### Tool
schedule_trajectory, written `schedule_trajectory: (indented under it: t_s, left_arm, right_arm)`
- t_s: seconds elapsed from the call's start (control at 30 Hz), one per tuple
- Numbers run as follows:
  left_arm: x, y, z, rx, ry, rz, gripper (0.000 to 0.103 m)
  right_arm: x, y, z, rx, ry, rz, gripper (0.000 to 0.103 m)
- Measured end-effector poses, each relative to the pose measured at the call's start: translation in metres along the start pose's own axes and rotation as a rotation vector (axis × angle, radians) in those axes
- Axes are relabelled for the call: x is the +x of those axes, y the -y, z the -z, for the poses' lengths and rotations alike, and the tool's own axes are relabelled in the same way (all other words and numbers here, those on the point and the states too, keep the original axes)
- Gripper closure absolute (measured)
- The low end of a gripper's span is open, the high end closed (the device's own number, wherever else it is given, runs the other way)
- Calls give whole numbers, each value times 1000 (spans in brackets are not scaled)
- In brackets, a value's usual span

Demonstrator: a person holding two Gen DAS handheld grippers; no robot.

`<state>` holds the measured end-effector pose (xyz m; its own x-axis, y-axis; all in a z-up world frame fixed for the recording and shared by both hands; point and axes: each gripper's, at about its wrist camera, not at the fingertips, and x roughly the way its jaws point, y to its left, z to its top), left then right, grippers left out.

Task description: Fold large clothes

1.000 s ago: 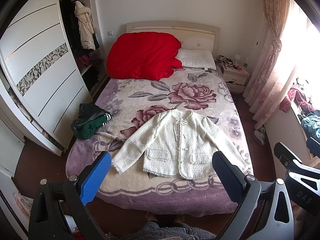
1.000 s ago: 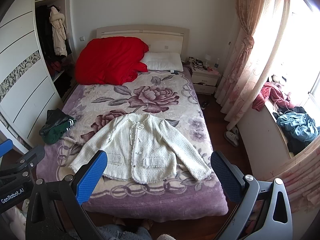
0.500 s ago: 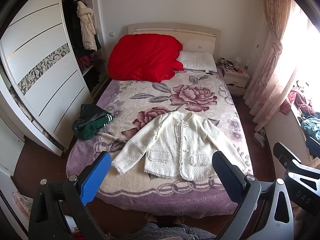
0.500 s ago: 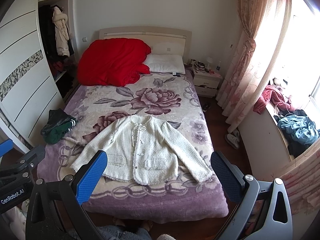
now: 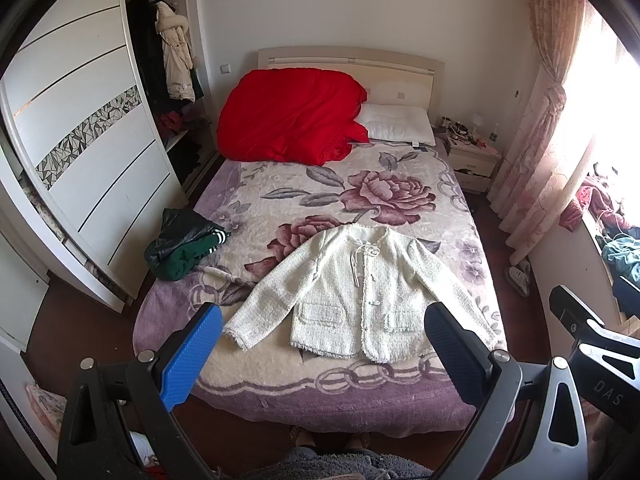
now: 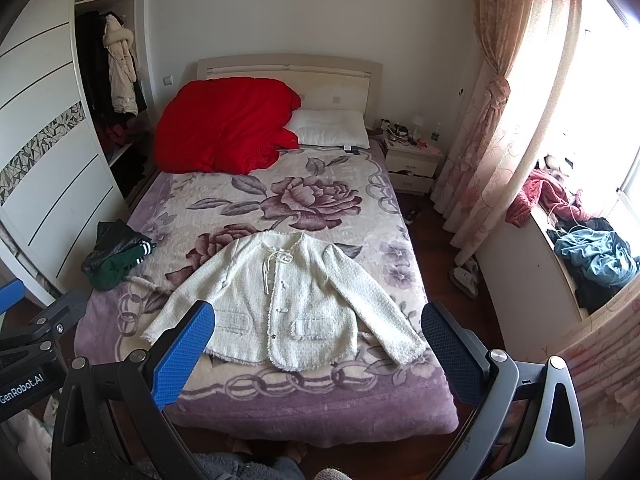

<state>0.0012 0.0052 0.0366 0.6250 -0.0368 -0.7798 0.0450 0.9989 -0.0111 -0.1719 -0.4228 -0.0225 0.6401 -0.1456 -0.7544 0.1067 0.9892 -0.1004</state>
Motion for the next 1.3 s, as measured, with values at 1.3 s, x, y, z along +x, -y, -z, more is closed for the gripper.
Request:
schedule_trajectory:
  t_s: [1.3]
  left_arm:
    - [466, 96, 128, 108, -441, -295, 0]
  right_arm:
    - [618, 340, 421, 1403, -534, 54, 27]
